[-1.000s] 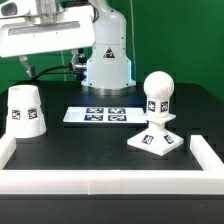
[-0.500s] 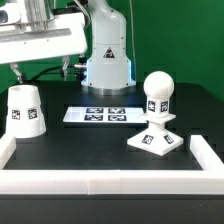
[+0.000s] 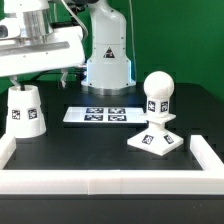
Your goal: Assemble lamp
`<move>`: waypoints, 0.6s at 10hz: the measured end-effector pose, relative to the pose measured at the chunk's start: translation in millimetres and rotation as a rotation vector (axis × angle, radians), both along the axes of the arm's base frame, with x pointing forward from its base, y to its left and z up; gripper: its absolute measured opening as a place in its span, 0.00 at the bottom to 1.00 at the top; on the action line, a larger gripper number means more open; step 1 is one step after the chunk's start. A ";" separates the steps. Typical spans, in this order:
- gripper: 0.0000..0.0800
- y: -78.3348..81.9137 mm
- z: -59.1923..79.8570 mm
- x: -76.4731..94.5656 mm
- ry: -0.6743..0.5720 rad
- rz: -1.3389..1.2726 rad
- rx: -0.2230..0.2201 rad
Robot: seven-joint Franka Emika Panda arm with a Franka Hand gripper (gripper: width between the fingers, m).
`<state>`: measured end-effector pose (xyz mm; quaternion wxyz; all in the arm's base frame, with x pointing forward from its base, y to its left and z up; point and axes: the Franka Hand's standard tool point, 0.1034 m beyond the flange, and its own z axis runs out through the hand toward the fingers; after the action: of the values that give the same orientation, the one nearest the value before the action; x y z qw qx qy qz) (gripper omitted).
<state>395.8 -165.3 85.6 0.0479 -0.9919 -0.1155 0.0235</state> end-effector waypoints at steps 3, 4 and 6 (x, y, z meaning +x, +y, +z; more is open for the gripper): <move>0.84 0.5 -3.4 -1.9 0.008 0.001 0.001; 0.84 0.6 -3.7 -2.1 0.008 0.002 0.001; 0.62 0.7 -3.8 -2.2 0.009 0.002 0.001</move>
Offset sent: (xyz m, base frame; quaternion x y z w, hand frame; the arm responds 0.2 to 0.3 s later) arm -0.0002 0.0000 -0.0028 -0.0066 0.0052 -0.0026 1.0000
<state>393.6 -164.6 81.8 0.0491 -0.9916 -0.1162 0.0277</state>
